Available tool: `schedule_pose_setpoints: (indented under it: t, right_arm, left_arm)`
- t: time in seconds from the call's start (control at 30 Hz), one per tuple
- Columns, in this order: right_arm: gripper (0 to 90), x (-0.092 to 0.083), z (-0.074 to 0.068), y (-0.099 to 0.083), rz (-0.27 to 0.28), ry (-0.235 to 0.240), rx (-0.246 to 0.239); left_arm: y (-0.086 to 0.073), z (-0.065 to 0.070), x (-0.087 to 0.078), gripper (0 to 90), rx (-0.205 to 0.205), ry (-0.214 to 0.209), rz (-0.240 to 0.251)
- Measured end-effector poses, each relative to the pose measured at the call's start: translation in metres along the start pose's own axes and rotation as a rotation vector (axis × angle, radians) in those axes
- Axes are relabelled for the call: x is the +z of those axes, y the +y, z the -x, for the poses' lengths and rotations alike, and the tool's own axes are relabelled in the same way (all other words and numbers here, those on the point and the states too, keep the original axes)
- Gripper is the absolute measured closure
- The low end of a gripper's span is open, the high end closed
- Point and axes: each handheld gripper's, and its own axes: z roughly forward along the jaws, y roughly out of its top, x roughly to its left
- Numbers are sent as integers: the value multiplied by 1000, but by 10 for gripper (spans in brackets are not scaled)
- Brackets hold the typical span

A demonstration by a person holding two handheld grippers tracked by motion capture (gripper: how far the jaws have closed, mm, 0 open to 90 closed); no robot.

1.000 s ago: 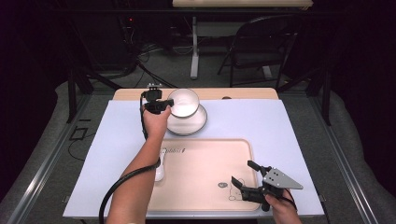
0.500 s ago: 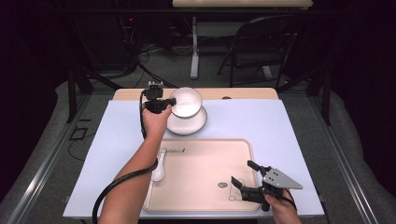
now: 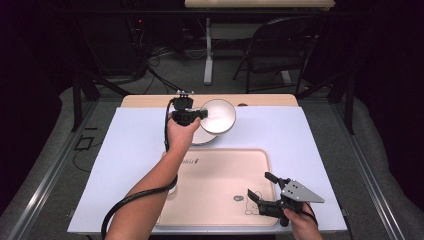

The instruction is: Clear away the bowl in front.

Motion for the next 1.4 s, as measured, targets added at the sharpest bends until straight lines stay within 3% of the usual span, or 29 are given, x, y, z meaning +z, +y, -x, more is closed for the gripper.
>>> schedule_pose_setpoints:
  t: [0.17,0.53,0.83,1.4]
  right_arm:
    - [147,0,0,0,1,1,1]
    - [147,0,0,0,3,1,-2]
    - [147,0,-1,0,3,2,-4]
    - [147,0,-1,0,5,4,-7]
  left_arm:
    - [-5,20,10,820,41,-44,-26]
    - [-14,44,25,820,91,-91,-65]
    - [-27,53,39,821,95,-106,-99]
    - [-60,70,83,821,103,-135,-241]
